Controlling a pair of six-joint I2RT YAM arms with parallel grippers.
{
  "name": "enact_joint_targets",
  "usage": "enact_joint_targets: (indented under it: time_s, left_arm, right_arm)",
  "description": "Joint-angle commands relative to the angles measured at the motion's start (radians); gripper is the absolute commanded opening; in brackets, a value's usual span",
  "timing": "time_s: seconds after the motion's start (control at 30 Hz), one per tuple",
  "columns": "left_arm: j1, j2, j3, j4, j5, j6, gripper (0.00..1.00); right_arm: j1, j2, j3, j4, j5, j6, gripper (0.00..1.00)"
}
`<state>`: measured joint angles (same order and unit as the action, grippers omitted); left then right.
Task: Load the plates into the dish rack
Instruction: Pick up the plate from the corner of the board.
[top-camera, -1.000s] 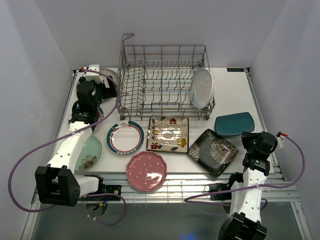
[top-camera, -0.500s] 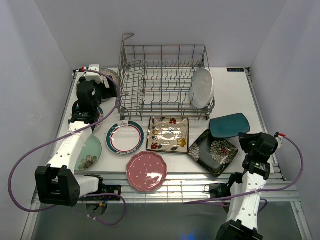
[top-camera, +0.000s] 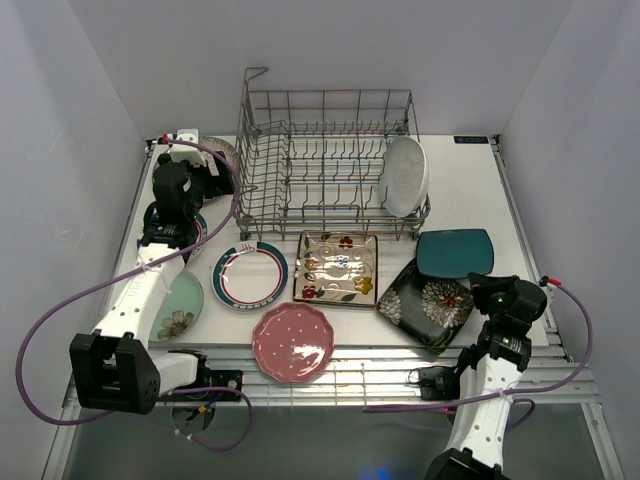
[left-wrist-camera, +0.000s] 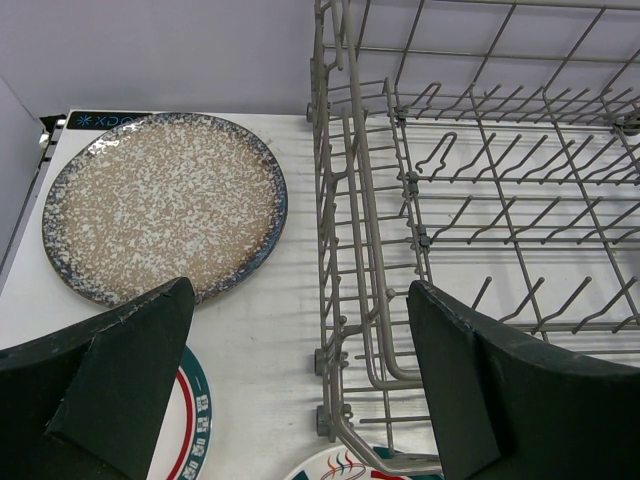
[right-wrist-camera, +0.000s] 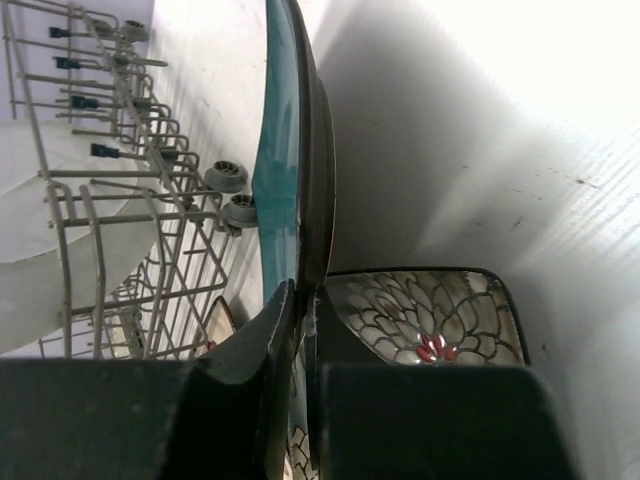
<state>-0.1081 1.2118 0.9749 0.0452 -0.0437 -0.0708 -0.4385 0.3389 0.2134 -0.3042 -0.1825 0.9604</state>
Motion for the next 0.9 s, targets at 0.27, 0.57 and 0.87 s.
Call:
enact_joint_targets:
  time_s: [0.27, 0.57, 0.87]
  left_arm:
    - [0.004, -0.049, -0.008, -0.001, 0.016, 0.002, 0.98]
    - [0.004, -0.049, -0.007, -0.001, 0.016, 0.000, 0.98]
    - [0.004, -0.043, -0.007, -0.001, 0.019, 0.000, 0.98]
  right_arm:
    - [0.006, -0.109, 0.029, 0.025, -0.153, -0.028, 0.08]
    - [0.006, -0.038, -0.032, 0.108, -0.129, -0.017, 0.08]
    - [0.006, 0.081, -0.089, 0.243, -0.111, 0.017, 0.08]
